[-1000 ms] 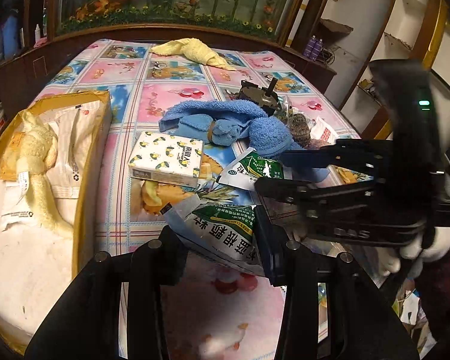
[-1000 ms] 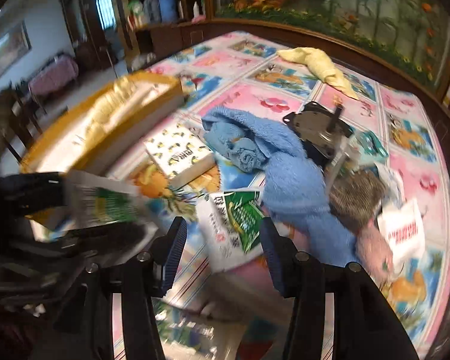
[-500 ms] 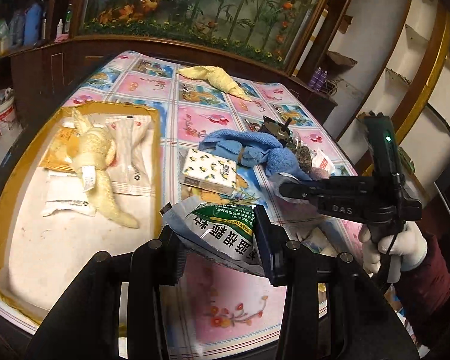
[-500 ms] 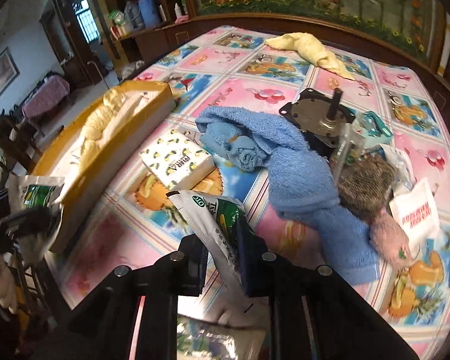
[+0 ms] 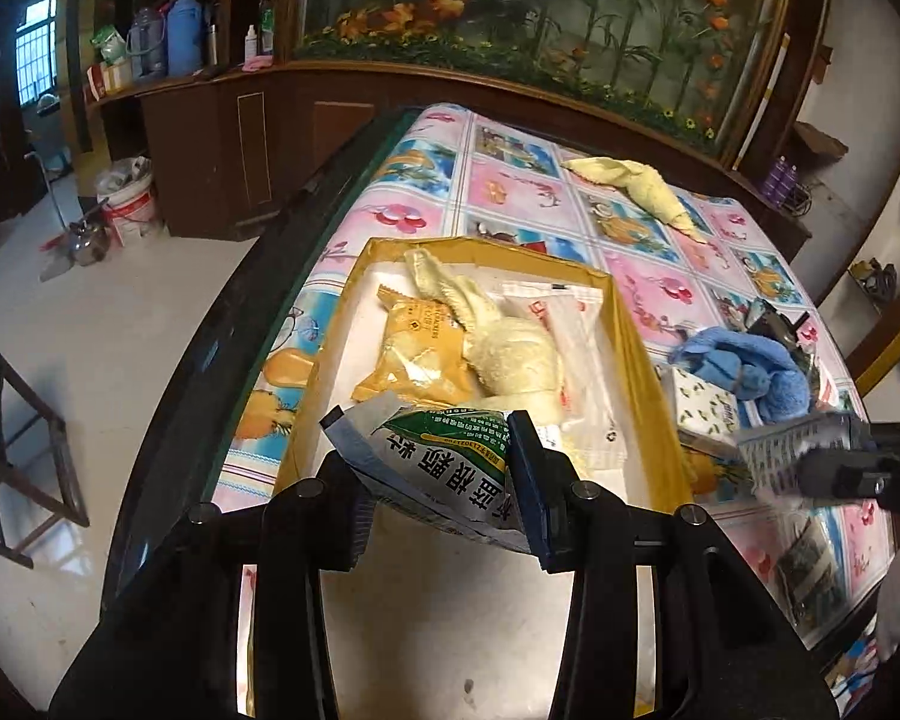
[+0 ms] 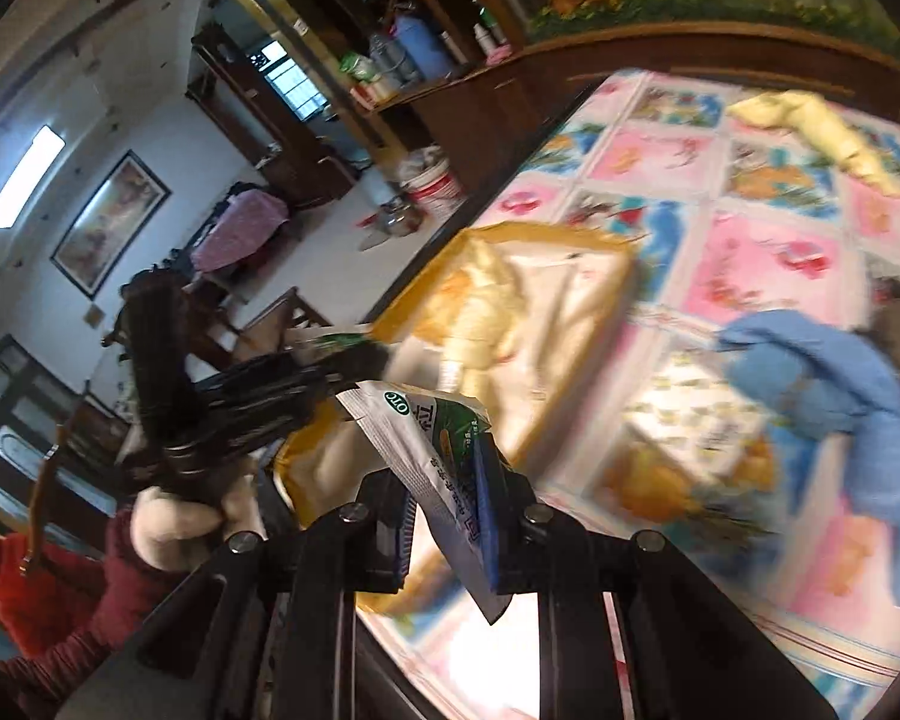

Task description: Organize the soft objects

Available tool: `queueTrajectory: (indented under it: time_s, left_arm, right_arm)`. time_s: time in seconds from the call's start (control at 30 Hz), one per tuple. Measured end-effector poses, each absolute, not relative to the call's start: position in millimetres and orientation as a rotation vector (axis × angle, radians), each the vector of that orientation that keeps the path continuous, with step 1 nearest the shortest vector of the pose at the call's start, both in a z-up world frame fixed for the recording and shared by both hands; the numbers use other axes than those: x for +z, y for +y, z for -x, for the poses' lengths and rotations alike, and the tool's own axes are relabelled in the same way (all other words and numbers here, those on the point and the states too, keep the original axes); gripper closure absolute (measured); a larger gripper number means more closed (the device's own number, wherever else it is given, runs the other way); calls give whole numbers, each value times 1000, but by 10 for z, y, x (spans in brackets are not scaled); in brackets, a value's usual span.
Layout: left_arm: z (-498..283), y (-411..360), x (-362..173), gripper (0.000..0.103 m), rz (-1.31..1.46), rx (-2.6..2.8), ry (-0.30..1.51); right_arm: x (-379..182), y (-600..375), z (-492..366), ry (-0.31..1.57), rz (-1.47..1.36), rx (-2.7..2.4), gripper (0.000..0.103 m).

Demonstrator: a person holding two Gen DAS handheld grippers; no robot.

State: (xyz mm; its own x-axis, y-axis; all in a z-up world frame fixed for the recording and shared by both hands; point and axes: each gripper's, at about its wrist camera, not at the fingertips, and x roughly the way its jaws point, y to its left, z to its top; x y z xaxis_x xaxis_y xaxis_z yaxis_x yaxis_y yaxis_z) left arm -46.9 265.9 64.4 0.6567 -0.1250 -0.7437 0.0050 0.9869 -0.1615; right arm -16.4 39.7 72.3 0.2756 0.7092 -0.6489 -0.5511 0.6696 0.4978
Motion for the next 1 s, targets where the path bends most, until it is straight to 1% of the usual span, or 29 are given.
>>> queueTrajectory:
  time_s: [0.17, 0.3, 0.33, 0.37, 0.4, 0.47, 0.5, 0.53, 0.7, 0.83, 0.87, 0.93, 1.0]
  left_arm:
    - [260, 2797, 512, 62, 180, -52, 871]
    - [198, 2898, 509, 57, 274, -96, 870]
    - [187, 2921, 531, 55, 282, -98, 868]
    - [187, 2935, 540, 49, 294, -104, 862]
    - [183, 2953, 551, 45, 306, -111, 857]
    - [167, 2981, 556, 45, 331, -123, 865]
    - [158, 2988, 551, 45, 338, -126, 874]
    - [156, 2991, 552, 45, 342, -128, 878]
    - [237, 2995, 611, 45, 359, -116, 879]
    - [432, 2868, 797, 45, 366, -167, 834]
    - [495, 2809, 852, 45, 369, -190, 822]
    - [584, 2687, 932, 45, 377, -230, 807]
    - [671, 2536, 989, 45, 382, -270, 796]
  right_arm:
    - [494, 887, -2, 1040, -170, 873, 87]
    - [313, 1142, -51, 1083, -127, 865, 84]
    - [278, 1193, -40, 1087, -113, 862, 84]
    - [248, 1215, -21, 1083, -100, 862, 84]
    - [233, 1255, -6, 1078, -82, 860, 83]
    - [209, 1323, 14, 1070, -51, 851, 77]
    - [209, 1335, 17, 1065, -51, 851, 71]
    - [221, 1322, 14, 1059, -60, 855, 69]
    - [377, 1063, 18, 1001, -132, 861, 69]
    - [559, 534, 88, 924, -187, 795, 68]
    - [586, 358, 101, 907, -201, 767, 66]
    - [602, 3, 126, 882, -210, 686, 58]
    - [568, -289, 145, 873, -191, 589, 58]
